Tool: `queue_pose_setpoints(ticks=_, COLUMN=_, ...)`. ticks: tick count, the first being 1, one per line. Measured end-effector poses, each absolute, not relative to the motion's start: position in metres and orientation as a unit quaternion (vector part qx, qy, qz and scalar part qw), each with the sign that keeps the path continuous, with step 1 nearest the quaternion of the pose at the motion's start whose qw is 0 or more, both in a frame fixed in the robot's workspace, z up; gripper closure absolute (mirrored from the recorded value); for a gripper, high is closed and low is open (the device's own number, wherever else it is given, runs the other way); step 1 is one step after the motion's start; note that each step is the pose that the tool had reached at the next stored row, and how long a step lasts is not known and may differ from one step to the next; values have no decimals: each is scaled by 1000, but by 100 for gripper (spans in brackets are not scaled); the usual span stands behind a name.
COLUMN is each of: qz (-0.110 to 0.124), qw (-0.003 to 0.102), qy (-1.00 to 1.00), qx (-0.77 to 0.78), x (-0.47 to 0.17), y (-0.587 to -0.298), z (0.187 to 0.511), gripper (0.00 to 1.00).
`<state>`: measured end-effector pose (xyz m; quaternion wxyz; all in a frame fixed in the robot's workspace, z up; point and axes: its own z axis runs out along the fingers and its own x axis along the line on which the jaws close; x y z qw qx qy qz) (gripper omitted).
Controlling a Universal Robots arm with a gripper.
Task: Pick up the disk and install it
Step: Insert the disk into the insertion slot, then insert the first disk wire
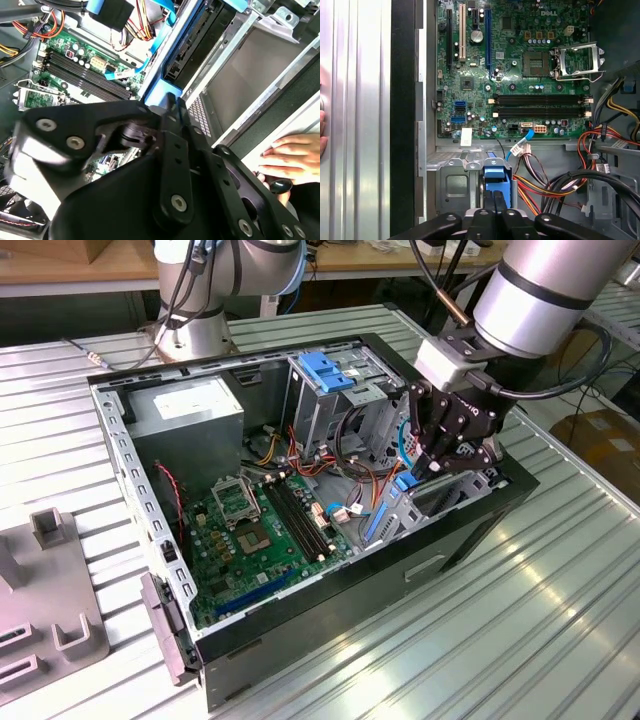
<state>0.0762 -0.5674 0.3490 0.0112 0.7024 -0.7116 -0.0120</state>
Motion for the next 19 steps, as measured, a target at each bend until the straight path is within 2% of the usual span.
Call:
queue_pose_setpoints(ticks=1, qz=-12, qw=11, qy=-712, qx=702, x=76, y=-567, z=349, gripper=88)
queue_pose_setpoints(ticks=3, qz=-12, qw=11, qy=-712, qx=702, x=76, y=-567, z=349, gripper=90)
queue_pose_setpoints(ticks=19, qz=-12, qw=11, qy=-712, qx=702, x=77, y=-567, z=349, gripper=90)
